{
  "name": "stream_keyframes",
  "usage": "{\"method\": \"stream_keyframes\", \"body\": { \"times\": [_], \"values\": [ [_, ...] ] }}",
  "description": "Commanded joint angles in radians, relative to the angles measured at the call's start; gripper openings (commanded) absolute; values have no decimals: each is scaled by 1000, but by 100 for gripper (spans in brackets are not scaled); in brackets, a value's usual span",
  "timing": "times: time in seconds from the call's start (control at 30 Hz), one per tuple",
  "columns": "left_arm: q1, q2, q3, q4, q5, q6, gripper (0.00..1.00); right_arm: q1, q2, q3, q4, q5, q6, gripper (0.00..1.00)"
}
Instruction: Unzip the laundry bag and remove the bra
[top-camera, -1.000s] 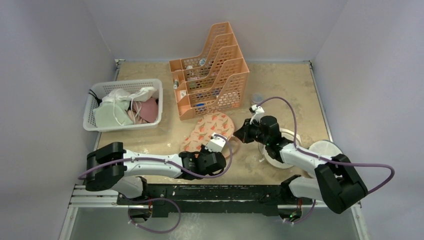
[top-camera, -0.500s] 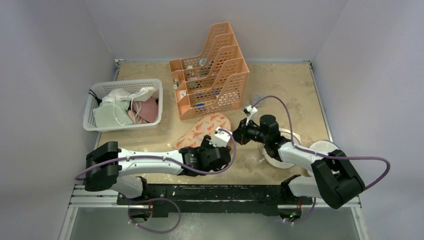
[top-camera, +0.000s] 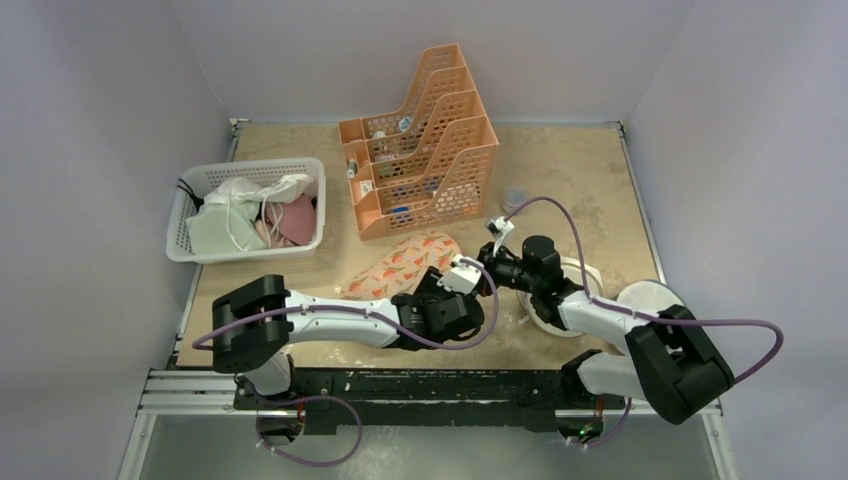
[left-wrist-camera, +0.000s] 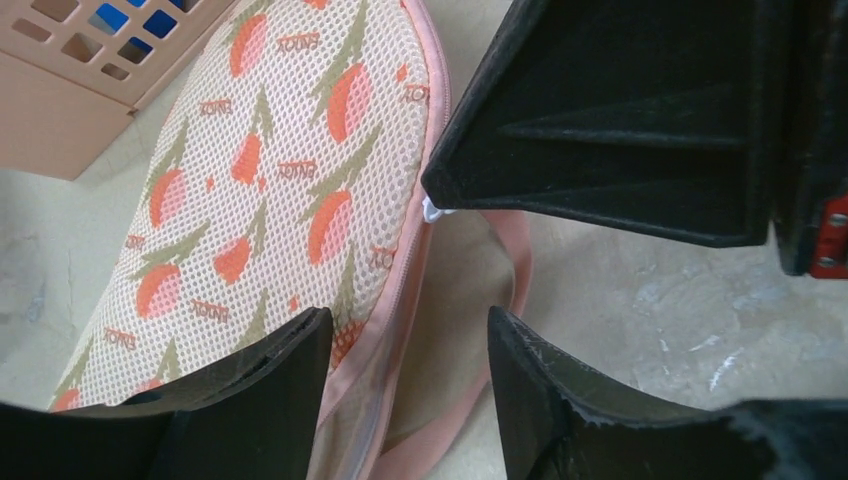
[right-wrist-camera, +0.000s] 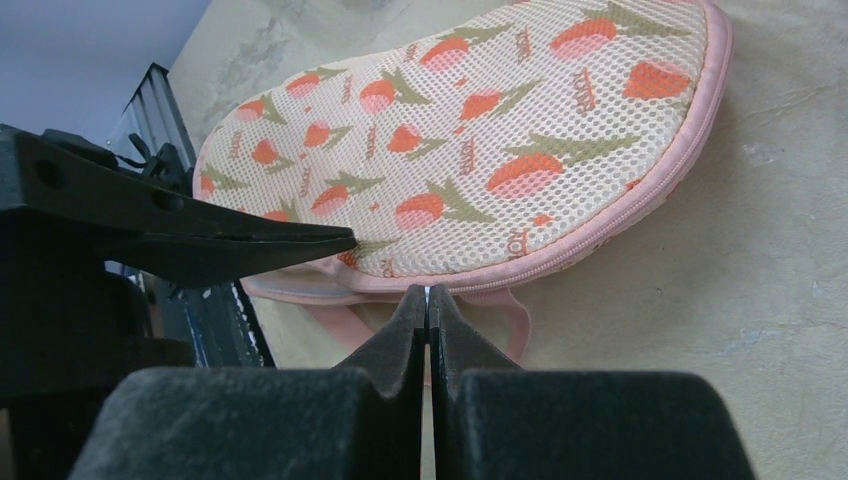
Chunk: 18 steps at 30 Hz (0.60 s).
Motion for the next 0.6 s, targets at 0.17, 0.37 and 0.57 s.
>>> {"method": "stream_keyframes", "body": {
  "times": [0.17,0.37,0.57],
  "values": [
    [55,10,23,78,-47,76,33,7,-34,-3,57,-42,11,0],
    [58,-26,-9,96,56,105,7,7,-53,0,7,41,14,0],
    [56,-91,-77,95,115,103,0,5,-32,12,-27,192,74,0]
  ]
}}
